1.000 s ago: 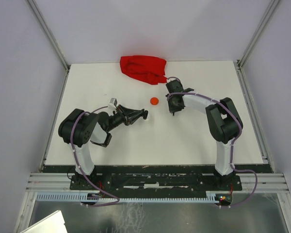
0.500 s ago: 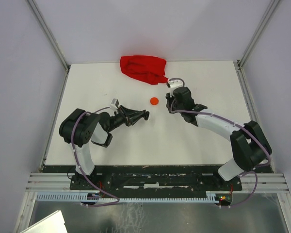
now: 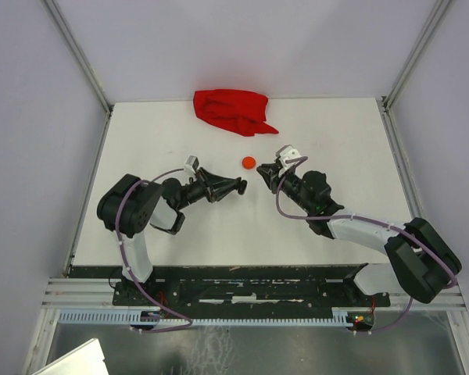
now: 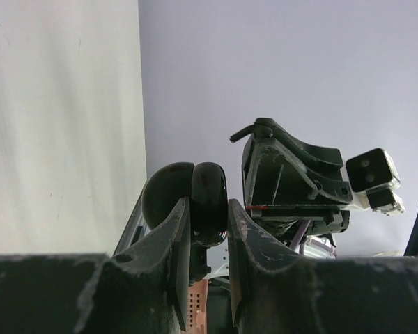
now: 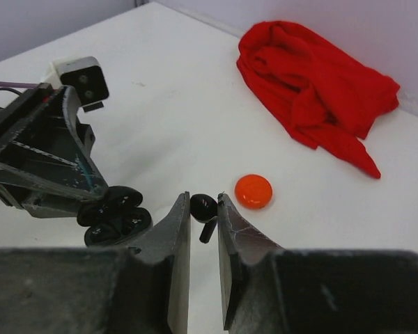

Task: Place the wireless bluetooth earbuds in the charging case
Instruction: Place the earbud in the charging case.

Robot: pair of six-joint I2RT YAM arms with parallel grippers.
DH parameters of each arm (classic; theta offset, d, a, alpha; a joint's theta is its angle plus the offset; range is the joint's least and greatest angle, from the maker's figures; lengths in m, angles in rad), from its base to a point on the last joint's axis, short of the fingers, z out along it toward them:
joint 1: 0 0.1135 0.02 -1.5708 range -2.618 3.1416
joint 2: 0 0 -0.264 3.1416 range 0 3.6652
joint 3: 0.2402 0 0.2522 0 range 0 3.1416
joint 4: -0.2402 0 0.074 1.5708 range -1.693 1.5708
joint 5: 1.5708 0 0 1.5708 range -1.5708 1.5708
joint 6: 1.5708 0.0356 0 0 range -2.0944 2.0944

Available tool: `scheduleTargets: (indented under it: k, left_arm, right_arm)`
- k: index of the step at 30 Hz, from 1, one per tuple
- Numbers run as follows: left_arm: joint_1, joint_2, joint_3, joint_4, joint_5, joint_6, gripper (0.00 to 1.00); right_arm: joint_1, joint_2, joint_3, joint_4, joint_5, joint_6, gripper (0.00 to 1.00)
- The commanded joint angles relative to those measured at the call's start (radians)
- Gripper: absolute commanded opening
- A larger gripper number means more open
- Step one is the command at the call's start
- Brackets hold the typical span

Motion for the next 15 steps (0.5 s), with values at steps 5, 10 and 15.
scheduleTargets:
  k: [5,10,15]
  left_arm:
    - [-0.014,-0.063,0.048,0.058,0.033,0.002,0.03]
    - [-0.018,-0.082,0.061,0.025,0.03,0.004,0.03]
    - [-0.023,-0.102,0.069,0.002,0.031,0.008,0.03]
  right_arm:
    - [0.006,0.013,-0.03,0.304,-0.19,-0.091,0.02]
    - [0.009,0.059,-0.049,0.38,-0.255,-0.107,0.02]
    - [0.01,0.082,-0.054,0.409,-0.322,-0.121,0.02]
